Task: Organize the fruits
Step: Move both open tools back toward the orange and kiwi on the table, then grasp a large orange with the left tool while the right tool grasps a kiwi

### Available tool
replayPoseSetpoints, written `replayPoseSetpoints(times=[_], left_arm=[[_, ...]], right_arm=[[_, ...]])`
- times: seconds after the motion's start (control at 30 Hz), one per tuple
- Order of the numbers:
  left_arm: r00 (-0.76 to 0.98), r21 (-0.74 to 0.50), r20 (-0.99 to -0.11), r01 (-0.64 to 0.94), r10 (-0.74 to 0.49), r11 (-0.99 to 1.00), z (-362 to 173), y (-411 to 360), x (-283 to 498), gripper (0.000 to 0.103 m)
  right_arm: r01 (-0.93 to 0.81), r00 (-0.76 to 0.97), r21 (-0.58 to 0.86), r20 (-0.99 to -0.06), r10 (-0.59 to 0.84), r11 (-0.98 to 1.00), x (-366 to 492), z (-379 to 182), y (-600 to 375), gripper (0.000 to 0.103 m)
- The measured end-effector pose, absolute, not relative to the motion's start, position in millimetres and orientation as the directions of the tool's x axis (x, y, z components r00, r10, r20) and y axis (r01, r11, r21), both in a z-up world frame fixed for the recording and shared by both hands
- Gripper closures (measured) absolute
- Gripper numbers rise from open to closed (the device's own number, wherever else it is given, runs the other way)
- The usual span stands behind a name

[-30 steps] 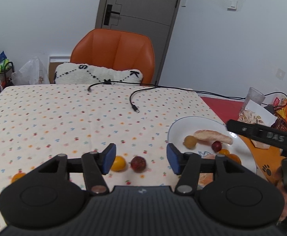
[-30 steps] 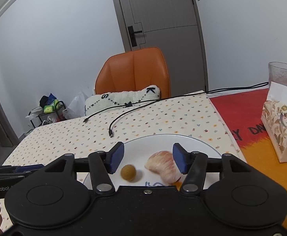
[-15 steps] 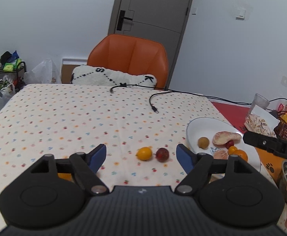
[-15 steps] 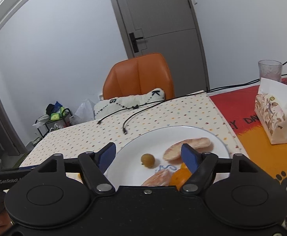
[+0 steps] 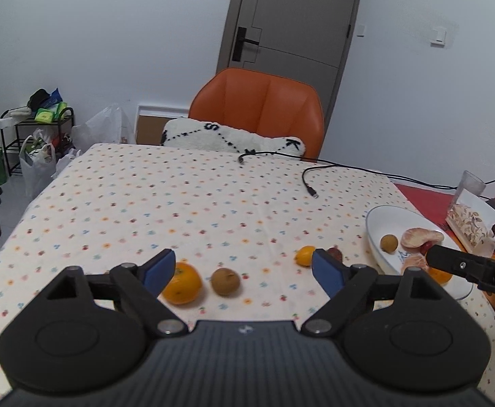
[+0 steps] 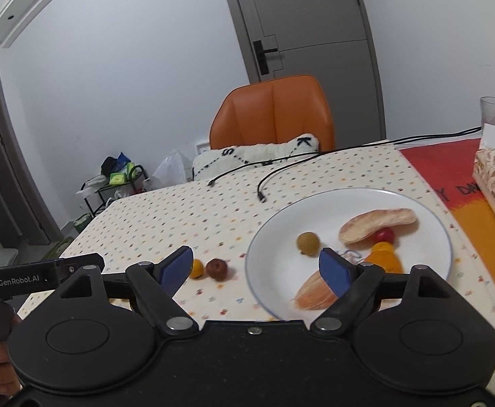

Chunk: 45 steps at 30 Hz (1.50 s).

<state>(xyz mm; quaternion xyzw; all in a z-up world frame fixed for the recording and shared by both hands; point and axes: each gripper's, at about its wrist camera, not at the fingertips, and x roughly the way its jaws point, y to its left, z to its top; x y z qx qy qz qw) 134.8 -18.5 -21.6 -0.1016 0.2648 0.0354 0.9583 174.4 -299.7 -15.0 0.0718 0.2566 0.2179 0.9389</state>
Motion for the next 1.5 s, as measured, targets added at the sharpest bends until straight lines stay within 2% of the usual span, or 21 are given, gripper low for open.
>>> replayPoseSetpoints(times=[0.27, 0.8, 0.97, 1.13, 1.5], left_arm=[[0.854, -0.216, -0.519, -0.158, 0.024, 0.963, -32.1, 6.1, 126.8, 0.017], [0.862, -0.242, -0.505, -0.173, 0.028, 0.955, -39.1, 26.0, 120.1, 0.02], [0.858, -0.247, -0.513, -0.173, 0.023, 0.954, -46.4, 28.3, 125.3, 0.03], [0.85, -0.256, -0.526, -0.179, 0.018, 0.95, -54.6, 31.6, 132.5, 0.04], [0.832, -0.278, -0.554, -0.179, -0.005, 0.944, -70.3, 37.4, 151.2, 0.053]], right_arm=[[-0.401, 0.752, 0.234, -0.467, 0.465, 0.885, 166.6, -17.5, -278.2, 0.017], [-0.466, 0.701, 0.261, -0.474, 0.533, 0.845, 157.5, -22.4, -234.7, 0.017], [-0.492, 0.684, 0.255, -0.479, 0.55, 0.833, 157.0, -24.6, -222.2, 0.018], [-0.507, 0.661, 0.256, -0.498, 0.562, 0.823, 160.3, -30.3, -209.0, 0.023], [-0.527, 0.619, 0.252, -0.54, 0.57, 0.812, 172.7, -42.8, -185.1, 0.036]])
